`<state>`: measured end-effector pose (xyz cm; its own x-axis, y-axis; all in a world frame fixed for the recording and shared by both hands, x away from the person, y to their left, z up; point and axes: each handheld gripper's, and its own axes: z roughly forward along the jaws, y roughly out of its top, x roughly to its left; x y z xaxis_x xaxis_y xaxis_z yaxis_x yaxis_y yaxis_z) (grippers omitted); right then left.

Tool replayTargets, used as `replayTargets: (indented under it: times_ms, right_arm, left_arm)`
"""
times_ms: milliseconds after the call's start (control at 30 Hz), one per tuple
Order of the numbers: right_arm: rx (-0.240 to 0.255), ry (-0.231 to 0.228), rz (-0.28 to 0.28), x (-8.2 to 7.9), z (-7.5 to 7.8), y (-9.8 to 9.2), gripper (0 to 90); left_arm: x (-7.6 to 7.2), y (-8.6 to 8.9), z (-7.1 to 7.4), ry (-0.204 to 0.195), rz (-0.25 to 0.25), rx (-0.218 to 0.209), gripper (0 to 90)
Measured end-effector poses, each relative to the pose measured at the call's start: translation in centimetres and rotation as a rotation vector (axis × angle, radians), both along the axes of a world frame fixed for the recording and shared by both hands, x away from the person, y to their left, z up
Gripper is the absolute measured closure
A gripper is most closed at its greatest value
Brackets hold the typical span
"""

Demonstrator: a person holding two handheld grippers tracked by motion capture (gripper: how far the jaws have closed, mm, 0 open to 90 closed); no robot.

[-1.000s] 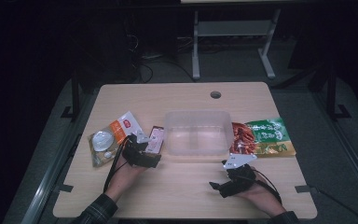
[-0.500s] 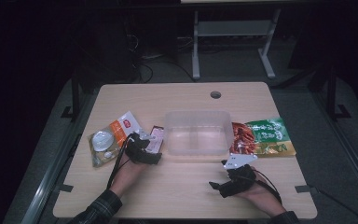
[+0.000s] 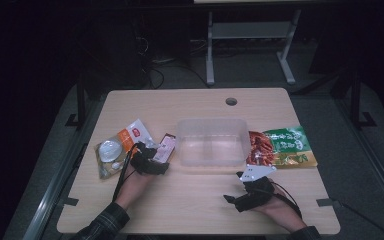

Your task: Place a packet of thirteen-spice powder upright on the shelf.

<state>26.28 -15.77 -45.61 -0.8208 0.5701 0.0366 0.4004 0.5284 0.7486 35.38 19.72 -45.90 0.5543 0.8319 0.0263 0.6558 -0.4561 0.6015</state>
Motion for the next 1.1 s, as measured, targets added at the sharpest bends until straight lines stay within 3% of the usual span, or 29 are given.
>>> replayTargets:
  times_ms: [267,500,767,900,1033,1100]
  right_arm:
    - [0.007,-0.001,0.002,0.0,0.0,0.0,11.3]
    - [0.013,-0.004,0.001,0.0,0.1,-0.1,11.3]
    - [0.013,-0.003,0.007,0.1,0.0,0.0,11.5]
    - [0.011,-0.002,0.013,0.1,0.0,0.1,11.5]
    - [0.007,-0.004,0.017,0.1,0.0,0.1,11.7]
    - [0.008,-0.005,0.019,0.1,0.0,0.1,11.7]
  left_arm:
    - [-0.3,0.5,0.3,0.015,-0.005,0.011,31.4]
    - [-1.6,1.2,0.7,0.033,-0.026,0.006,31.5]
    - [-3.7,3.1,1.5,0.052,-0.089,0.029,31.5]
    - [-4.5,4.1,1.6,0.071,-0.115,0.006,31.6]
    - [-5.2,5.4,1.7,0.073,-0.187,-0.013,31.6]
    - [-5.5,5.6,1.8,0.072,-0.199,-0.013,31.6]
